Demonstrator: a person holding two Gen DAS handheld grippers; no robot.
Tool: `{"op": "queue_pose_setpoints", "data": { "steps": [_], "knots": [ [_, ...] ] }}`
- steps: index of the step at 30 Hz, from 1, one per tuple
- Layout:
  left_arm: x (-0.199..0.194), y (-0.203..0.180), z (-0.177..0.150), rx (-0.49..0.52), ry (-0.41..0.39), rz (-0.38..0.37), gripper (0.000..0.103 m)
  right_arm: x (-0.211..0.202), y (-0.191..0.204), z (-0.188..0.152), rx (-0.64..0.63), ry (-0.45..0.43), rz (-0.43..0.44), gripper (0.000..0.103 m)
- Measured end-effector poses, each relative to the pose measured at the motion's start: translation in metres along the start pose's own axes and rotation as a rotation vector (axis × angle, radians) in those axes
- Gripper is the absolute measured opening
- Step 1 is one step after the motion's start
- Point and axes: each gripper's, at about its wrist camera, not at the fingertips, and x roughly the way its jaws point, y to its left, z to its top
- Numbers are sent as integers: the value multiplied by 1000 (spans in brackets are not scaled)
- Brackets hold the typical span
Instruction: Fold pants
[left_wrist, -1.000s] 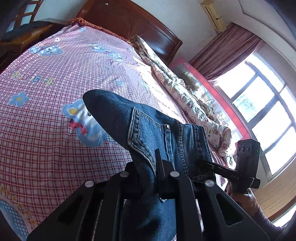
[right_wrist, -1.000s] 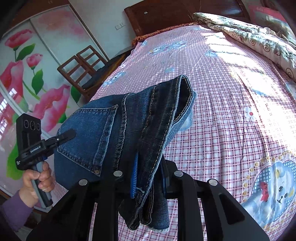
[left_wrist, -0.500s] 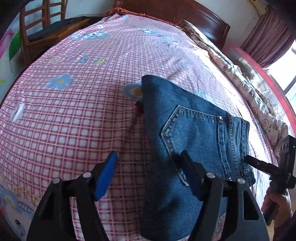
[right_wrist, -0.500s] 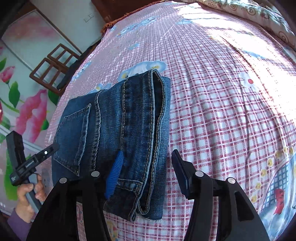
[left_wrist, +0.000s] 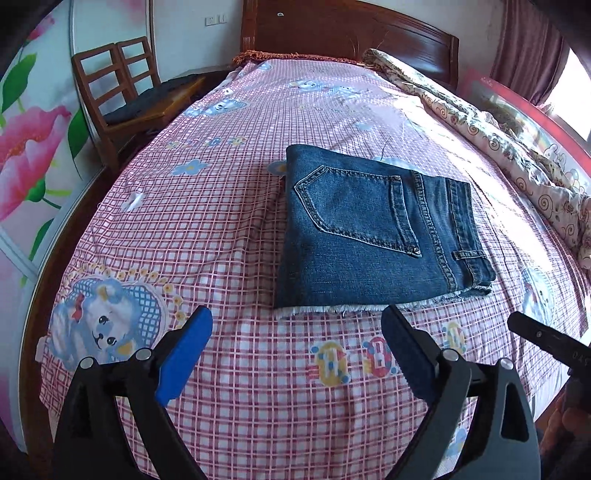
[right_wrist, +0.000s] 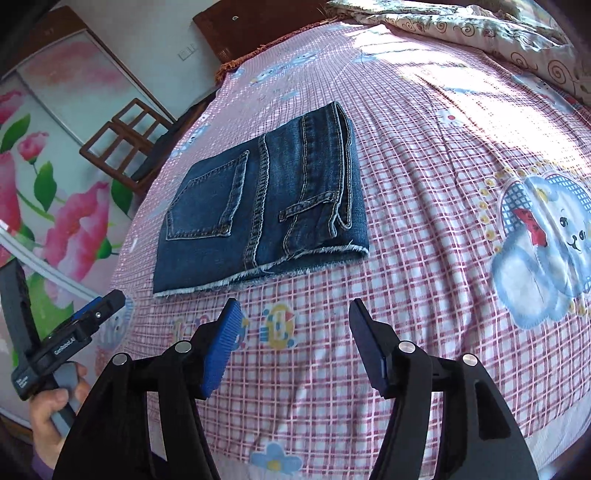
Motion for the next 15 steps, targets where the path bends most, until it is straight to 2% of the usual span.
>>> {"op": "queue_pose_setpoints", "data": {
  "steps": [6, 12, 13, 14, 15],
  "knots": [
    [-40, 2, -16, -33, -64, 8, 94, -31, 29, -31, -83, -42, -32, 60],
    [-66, -3, -33, -10, -150, 41, 95, -60, 60, -45, -189, -165, -119, 61],
    [-68, -4, -36, -9, -157, 41, 95, -62, 63, -45, -200, -187, -125, 65],
    [-71, -7, -38, -2, -168, 47, 95, -64, 66, -44, -208, -205, -132, 74],
    [-72, -10, -40, 8, -176, 57, 95, -66, 70, -46, -216, -222, -137, 75]
  ]
}}
